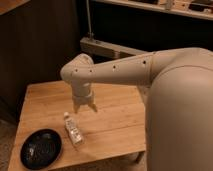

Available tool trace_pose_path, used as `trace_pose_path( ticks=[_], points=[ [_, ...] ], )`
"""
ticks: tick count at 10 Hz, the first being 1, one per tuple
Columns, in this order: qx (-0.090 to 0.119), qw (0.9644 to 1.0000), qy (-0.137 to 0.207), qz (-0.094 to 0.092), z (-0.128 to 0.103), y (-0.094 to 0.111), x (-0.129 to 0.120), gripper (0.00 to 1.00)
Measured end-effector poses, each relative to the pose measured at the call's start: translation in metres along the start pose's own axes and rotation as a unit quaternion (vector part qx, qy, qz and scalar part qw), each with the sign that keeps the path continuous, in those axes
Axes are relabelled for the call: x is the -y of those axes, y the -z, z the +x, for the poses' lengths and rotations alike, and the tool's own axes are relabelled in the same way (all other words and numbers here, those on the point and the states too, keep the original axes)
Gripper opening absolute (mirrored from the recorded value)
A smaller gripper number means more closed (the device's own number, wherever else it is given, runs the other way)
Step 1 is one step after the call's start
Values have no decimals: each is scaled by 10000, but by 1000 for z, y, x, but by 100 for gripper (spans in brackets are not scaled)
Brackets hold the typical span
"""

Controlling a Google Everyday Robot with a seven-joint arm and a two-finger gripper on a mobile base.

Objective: Place the bottle in the ceramic bowl

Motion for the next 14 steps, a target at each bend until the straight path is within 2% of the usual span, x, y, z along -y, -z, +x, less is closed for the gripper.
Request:
trace_pose_path(
  ticks=[10,11,12,13,14],
  points=[
    [24,10000,2,-31,0,1,0,65],
    [62,9998,89,-186,-3,-1,-4,65],
    [87,9983,164,-551,-8,-4,-7,65],
    [111,9927,234,-1178,-14,-8,-10,65],
    [110,9858,285,-1648,-18,-12,-11,65]
  ],
)
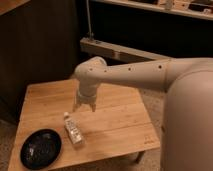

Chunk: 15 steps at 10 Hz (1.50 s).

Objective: Place the bottle in the ceramic bowl

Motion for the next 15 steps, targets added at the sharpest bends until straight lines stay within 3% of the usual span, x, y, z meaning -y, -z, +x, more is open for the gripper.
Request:
trace_pose_path(
  ticks=[2,3,8,15],
  points=[
    [-80,9973,233,-687,-5,-13,-9,65],
    [-135,9965,338,-749,-5,-18,-13,65],
    [-471,9929,966,-515,16,-51,-54,65],
    [-782,9896,1081,-545,28,-111,-46,65]
  ],
)
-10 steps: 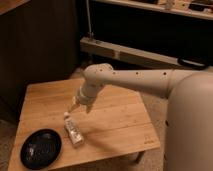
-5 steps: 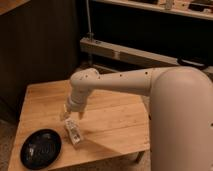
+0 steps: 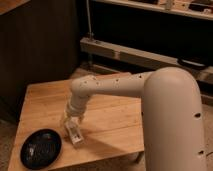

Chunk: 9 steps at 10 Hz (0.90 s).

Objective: Place the bottle in the ceramic bowl

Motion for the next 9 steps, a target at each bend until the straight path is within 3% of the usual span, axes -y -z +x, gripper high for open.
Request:
trace_pose_path(
  ticks=[3,6,9],
  points=[
    [-129,9996,-231,-8,2,-26,13,65],
    [-201,9988,-432,61,4,-37,22,63],
    [-244,9984,-475,165,4,-38,19,36]
  ],
)
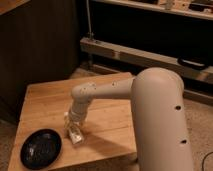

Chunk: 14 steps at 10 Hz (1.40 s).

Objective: Place the bottle in the ceramic bowl

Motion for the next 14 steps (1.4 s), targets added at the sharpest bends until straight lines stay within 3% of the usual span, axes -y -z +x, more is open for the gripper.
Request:
trace_pose_path(
  ticks=[3,4,8,11,14],
  points=[
    [-90,9999,-80,-8,2,2,2,5],
    [-114,9999,-117,-36,4,3,3,0],
    [-136,9987,-427,-257,13,15,16,0],
    [-30,9974,-548,-465,15,29,20,0],
    [186,9978,-75,-626,16,68,-26,0]
  ],
)
